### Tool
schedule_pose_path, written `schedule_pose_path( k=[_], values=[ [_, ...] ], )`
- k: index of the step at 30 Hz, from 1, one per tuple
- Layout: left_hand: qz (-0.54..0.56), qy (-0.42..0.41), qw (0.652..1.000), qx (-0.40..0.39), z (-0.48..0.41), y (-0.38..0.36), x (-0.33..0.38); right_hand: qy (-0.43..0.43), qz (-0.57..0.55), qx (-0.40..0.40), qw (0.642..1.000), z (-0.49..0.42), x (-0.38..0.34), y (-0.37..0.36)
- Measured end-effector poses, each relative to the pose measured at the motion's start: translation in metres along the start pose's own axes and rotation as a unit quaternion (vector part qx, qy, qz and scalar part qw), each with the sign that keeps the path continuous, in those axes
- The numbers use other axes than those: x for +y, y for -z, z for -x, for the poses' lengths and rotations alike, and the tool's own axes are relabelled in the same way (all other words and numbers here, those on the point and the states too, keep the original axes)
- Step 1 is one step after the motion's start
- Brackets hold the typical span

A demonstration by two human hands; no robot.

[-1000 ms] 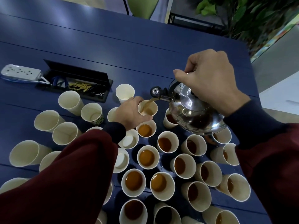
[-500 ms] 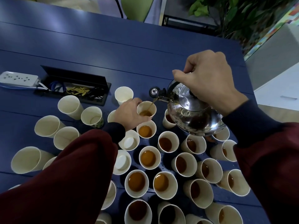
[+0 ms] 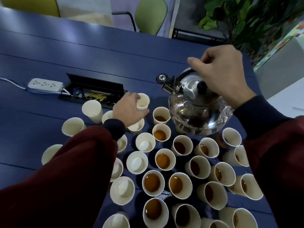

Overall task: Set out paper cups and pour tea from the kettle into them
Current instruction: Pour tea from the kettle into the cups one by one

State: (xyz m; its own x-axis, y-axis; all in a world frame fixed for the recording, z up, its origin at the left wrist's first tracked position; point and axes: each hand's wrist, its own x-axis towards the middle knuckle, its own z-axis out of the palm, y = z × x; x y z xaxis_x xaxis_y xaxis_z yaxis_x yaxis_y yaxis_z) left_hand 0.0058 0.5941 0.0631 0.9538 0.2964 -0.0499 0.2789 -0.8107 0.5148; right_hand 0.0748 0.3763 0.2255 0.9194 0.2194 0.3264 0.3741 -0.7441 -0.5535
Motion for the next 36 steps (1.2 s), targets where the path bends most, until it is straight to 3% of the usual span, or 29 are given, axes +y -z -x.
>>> schedule_pose_path(
  k=[15,24,36],
  values=[
    [-0.113,-0.015,0.986,-0.119,-0.056,-0.007,-0.017,0.000,0.025,-0.008,1.000,-0.016,-0.043,-0.051],
    [-0.079,-0.058,0.993,-0.072,-0.054,-0.019,-0.031,0.010,0.077,-0.029,0.997,-0.011,-0.042,-0.072],
    [-0.041,-0.056,0.996,-0.048,-0.048,-0.024,-0.042,0.005,0.117,-0.047,0.992,-0.008,-0.045,-0.077]
  ],
)
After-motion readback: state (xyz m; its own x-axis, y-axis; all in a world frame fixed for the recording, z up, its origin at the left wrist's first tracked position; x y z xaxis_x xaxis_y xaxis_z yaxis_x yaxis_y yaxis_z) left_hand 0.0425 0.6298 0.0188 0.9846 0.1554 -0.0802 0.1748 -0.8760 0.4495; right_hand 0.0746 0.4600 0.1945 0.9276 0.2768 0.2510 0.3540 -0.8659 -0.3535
